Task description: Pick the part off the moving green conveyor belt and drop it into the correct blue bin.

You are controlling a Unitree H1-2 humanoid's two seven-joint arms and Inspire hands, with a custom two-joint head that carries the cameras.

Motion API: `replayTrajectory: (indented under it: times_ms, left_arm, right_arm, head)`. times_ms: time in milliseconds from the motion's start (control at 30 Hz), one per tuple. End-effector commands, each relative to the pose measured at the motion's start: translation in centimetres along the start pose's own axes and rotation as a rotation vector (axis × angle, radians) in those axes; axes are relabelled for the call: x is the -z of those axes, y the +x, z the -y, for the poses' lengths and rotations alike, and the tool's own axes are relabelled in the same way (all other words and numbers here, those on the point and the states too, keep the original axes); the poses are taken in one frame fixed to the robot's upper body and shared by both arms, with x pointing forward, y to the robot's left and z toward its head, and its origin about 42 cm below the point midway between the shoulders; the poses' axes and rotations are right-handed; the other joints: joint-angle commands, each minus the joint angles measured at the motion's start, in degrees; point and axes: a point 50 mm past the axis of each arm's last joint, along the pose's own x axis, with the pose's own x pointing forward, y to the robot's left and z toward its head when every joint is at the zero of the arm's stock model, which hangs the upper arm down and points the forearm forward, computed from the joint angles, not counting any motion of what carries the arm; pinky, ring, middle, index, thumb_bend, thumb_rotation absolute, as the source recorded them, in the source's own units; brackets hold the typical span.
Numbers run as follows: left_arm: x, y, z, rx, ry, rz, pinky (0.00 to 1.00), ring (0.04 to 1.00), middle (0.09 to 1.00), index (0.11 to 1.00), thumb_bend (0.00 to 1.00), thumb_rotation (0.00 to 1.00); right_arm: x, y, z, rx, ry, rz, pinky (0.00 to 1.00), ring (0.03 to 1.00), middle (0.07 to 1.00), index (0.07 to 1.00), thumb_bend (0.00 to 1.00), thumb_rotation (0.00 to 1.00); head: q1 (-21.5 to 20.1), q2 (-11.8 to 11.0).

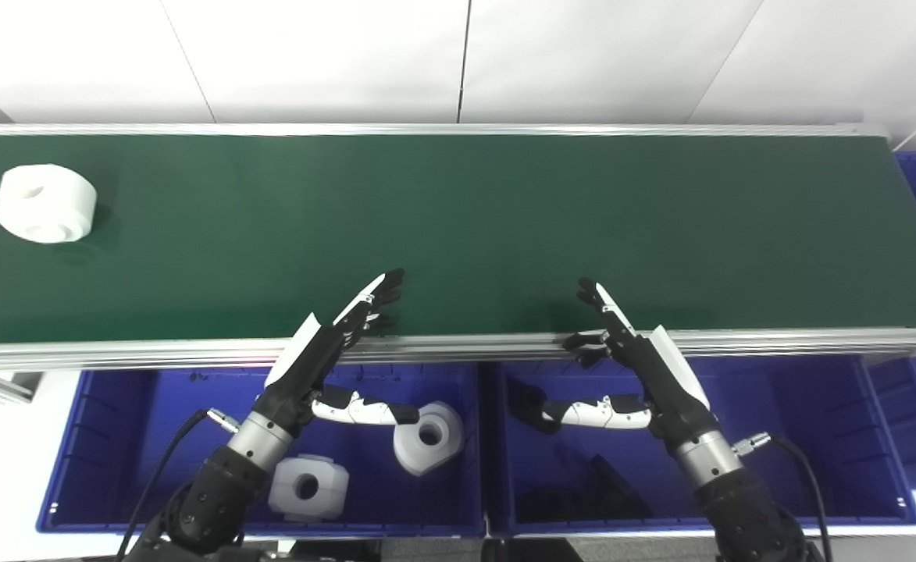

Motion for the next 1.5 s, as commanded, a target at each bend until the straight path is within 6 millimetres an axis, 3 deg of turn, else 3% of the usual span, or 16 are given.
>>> replayTrajectory:
  times_ms: [0,100,500,833,1100,1233,1467]
  left_arm:
    - [-0.5,0.8,-0.2,-0.014,-0.011,0.051,0.88,0.946,0.98,0.968,0.81,0.36]
    - [-0.3,0.5,-0.2,-0.022,-0.026,0.043,0.9,0.945,0.978,0.961,0.83,0.38]
    - [-2.9,-4.7,-0.1,-0.025,-0.07,0.062,0.91,0.96,0.98,0.965,0.84,0.4]
    - [-4.0,-5.7,-0.2,-0.027,-0.045,0.078,0.89,0.943,0.96,0.958,0.84,0.4]
    - [-3.1,-5.9,0.3,-0.022,-0.033,0.038,0.86,0.929,0.959,0.949,0.83,0.39]
    - [-2.2,-6.0,1.0,-0.031,-0.042,0.005,0.87,0.934,0.954,0.935,0.83,0.35]
    - [-1.4,-6.2,2.1,-0.041,0.002,-0.026,0.86,0.929,0.97,0.944,0.84,0.37]
  right_arm:
    - [-0.7,0.4,0.8,0.055,-0.008,0.063,0.87,0.928,0.968,1.0,0.95,0.42]
    - [-0.7,0.0,0.6,0.081,-0.005,0.076,0.86,0.921,0.958,1.0,0.95,0.43]
    - [-2.5,-4.7,-2.3,0.231,0.087,0.247,0.74,0.822,0.866,0.921,0.94,0.42]
    - [-3.5,-6.5,-2.6,0.234,0.118,0.276,0.65,0.723,0.799,0.866,0.94,0.34]
    - [-2.5,-7.4,-2.6,0.214,0.127,0.247,0.69,0.747,0.813,0.859,0.95,0.32]
    - [-1.4,-7.7,-2.3,0.195,0.095,0.185,0.74,0.776,0.838,0.874,0.97,0.31]
    - [-0.5,-7.9,-2.4,0.164,0.08,0.168,0.77,0.787,0.832,0.873,0.98,0.32]
  head:
    - [-0.09,-0.25]
    - [-0.02,-0.82]
    - [-1.03,-0.8]
    - [-1.46,-1.96]
    - [-1.19,-1.59]
    - [0.3,-1.39]
    - [3.49,-0.74]
